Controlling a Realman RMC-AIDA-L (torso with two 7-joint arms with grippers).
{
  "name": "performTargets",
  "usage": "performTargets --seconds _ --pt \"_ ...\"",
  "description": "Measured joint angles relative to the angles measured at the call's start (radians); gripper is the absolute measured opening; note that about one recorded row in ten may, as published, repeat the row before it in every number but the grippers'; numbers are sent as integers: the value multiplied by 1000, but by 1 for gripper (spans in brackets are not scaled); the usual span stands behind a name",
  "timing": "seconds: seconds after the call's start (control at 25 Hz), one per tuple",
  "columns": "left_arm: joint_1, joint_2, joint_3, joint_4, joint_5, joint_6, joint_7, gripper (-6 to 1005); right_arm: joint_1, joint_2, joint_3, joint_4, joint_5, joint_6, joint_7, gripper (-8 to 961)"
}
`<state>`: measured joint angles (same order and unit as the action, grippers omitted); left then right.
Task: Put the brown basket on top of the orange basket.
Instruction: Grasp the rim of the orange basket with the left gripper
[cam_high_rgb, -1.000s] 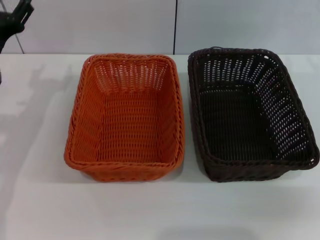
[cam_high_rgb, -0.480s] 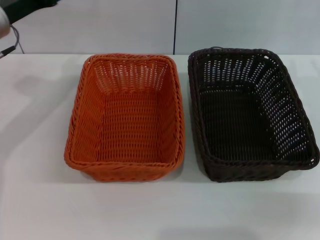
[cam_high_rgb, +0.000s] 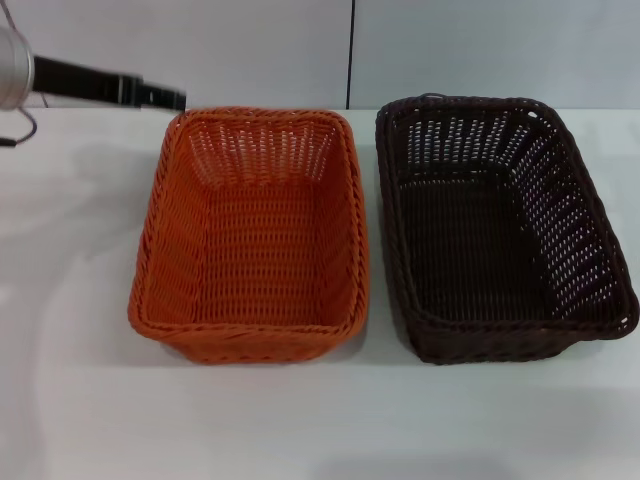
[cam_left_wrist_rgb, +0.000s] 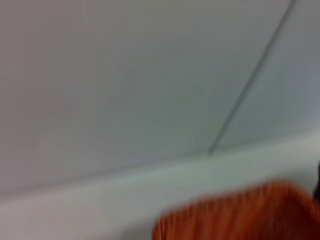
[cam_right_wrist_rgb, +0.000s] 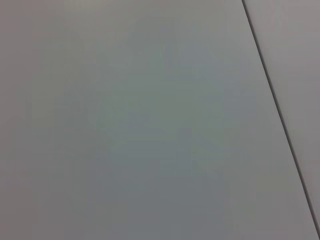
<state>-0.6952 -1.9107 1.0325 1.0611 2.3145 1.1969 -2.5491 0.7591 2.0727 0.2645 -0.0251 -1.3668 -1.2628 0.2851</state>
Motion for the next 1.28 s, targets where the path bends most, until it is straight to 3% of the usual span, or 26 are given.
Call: performTargets --seconds 0.04,0.12,0.28,0.44,0.64,1.28 --pt "-11 -10 -7 37 83 69 -65 810 3 -1 1 -3 0 0 0 617" --pt "-14 -16 -9 58 120 97 -98 810 5 -1 1 -4 0 1 0 617" --pt "-36 -51 -10 159 271 210 -180 809 10 -2 1 -14 25 13 -8 618" --pt "-68 -91 -15 170 399 259 -215 809 6 -3 1 -22 51 15 -5 618" --pt "-70 -130 -18 157 446 264 -237 808 4 -4 1 -23 54 16 -5 618" --pt "-57 -147 -18 72 457 232 -251 806 10 -5 1 -25 55 42 -10 618"
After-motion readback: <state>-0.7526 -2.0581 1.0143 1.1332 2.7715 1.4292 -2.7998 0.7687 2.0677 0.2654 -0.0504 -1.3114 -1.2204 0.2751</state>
